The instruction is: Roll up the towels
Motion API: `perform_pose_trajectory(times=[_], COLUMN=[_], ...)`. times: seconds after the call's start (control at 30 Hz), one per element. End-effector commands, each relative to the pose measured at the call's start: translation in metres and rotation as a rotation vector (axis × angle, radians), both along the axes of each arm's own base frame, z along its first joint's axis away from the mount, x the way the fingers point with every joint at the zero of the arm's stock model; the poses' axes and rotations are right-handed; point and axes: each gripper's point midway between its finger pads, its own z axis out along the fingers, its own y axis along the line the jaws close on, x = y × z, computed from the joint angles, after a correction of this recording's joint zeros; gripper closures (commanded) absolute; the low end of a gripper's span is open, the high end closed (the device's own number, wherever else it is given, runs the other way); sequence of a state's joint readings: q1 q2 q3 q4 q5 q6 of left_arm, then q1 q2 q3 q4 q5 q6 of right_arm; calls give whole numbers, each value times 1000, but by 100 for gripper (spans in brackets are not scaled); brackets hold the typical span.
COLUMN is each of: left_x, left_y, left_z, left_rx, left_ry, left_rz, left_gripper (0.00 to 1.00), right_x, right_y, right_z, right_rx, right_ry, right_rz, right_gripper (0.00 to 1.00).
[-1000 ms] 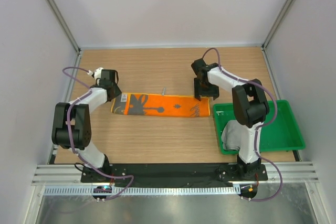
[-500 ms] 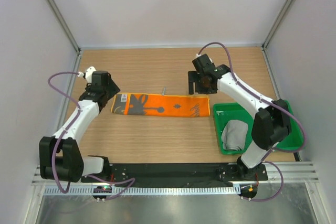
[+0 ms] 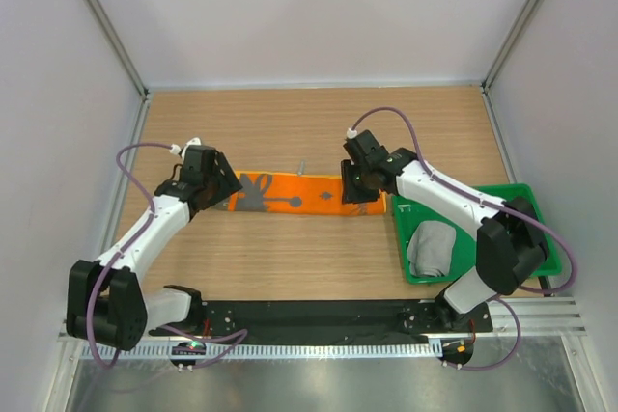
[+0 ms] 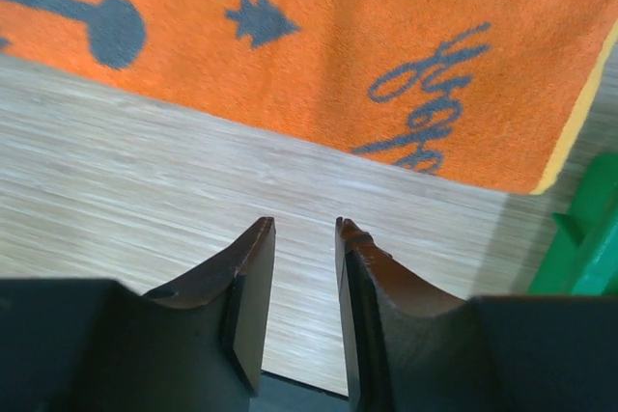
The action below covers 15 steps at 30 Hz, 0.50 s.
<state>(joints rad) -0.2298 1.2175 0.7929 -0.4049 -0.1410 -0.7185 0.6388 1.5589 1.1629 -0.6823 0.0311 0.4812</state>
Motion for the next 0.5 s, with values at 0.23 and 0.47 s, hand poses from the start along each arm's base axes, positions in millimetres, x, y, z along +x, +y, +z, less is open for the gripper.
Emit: perform_pose_trajectory(times=[0.23, 0.47], left_x=[-2, -25], left_y=[-36, -21], left_z=[-4, -55], left_rx=[-75, -15], left_ry=[47, 133], left_rz=[-93, -9], left_gripper=[32, 32], right_x=[-13, -13], right_y=[30, 20], right_z=[-1, -42], right_rx=[130, 10], right_ry=[14, 46], right_rz=[-6, -13], right_gripper=[62, 63])
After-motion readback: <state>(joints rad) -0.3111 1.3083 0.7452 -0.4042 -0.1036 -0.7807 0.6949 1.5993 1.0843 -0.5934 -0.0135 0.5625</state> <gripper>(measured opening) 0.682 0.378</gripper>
